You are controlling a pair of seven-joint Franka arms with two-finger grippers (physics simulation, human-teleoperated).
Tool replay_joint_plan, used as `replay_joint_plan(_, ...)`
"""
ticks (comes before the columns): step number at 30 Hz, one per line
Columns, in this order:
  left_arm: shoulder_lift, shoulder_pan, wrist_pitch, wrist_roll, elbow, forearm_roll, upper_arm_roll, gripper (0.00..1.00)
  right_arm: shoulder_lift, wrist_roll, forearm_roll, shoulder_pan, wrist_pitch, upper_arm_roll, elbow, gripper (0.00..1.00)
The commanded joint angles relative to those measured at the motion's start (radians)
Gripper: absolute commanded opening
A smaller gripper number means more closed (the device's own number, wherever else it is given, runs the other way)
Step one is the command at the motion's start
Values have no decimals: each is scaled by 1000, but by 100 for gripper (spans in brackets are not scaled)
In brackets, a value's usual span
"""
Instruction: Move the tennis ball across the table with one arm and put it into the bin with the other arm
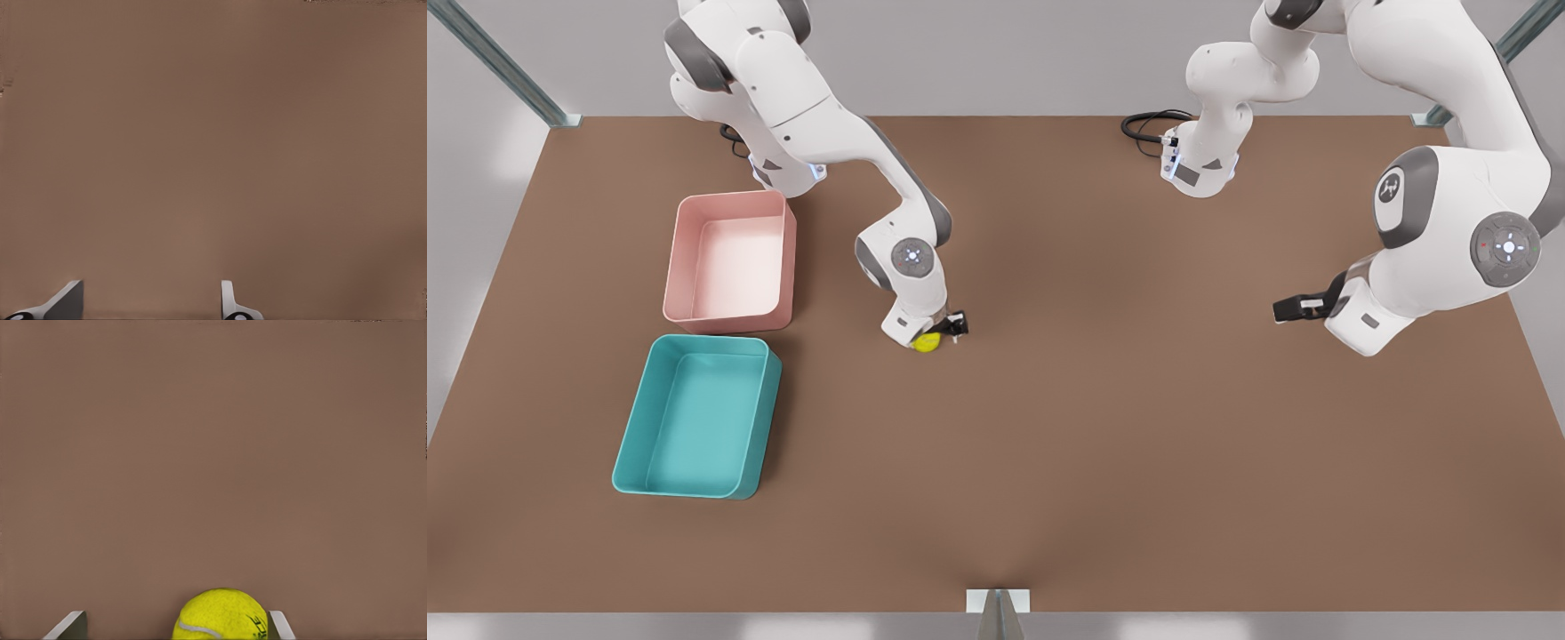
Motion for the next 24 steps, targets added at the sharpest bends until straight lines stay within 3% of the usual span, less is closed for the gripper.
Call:
replay_joint_plan(1,0,-1,-3,-220,0,0,0,100,-9,282,-1,0,40,0,-7,100)
replay_joint_plan(8,9,-1,-3,-220,0,0,0,100,-47,116,-9,-75,-23,0,-63,100)
replay_joint_plan(24,43,8,-12,-222,10,-5,-2,100,23,133,-10,-49,-11,14,-35,100)
